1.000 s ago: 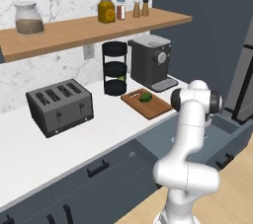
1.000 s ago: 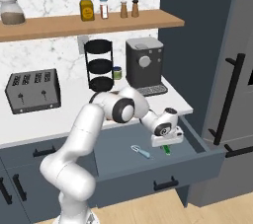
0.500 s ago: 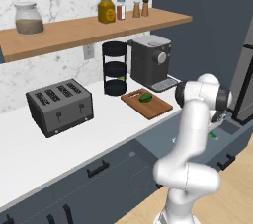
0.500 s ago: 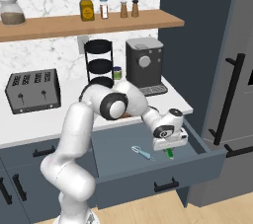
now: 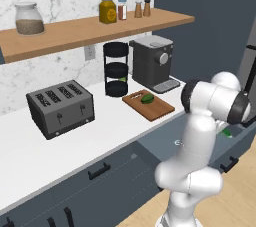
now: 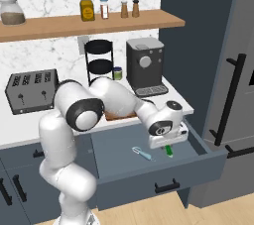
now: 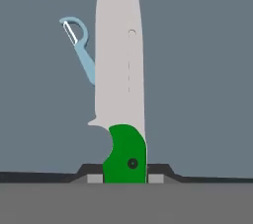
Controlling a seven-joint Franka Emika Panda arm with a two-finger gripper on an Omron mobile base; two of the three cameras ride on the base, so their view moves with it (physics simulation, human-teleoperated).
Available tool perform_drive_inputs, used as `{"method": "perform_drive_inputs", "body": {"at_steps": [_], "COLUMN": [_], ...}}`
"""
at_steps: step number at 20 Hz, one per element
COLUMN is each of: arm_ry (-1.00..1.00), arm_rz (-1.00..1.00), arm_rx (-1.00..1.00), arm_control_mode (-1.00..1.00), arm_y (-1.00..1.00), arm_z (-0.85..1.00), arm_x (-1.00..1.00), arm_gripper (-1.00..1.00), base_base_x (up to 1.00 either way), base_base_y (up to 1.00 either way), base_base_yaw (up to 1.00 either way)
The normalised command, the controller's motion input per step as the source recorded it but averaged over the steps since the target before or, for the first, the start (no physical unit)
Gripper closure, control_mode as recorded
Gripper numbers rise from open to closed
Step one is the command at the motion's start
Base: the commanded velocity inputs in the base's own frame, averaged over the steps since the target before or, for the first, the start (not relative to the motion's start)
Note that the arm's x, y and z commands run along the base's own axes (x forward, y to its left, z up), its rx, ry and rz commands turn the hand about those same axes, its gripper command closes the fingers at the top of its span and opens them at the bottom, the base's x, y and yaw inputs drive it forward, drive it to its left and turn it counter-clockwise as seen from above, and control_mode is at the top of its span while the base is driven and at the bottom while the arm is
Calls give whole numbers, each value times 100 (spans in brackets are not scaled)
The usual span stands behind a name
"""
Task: Place the appropriate cutting tool for cutting the avocado skin on the cutting board.
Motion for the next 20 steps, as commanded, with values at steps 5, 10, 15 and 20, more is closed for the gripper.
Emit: {"method": "perform_drive_inputs", "body": {"at_steps": [5, 10, 15, 20], "arm_ry": [-1, 0, 1, 7], "arm_rz": [0, 2, 6, 15], "arm_rx": [0, 0, 0, 1], "arm_control_mode": [-100, -100, -100, -100], "arm_y": [33, 20, 35, 46], "arm_z": [100, 97, 44, 0], "arm_x": [3, 28, 60, 87], "arm_gripper": [100, 100, 100, 100], "base_base_x": [0, 0, 0, 0], "base_base_y": [0, 0, 0, 0], "base_base_yaw": [0, 0, 0, 0]}}
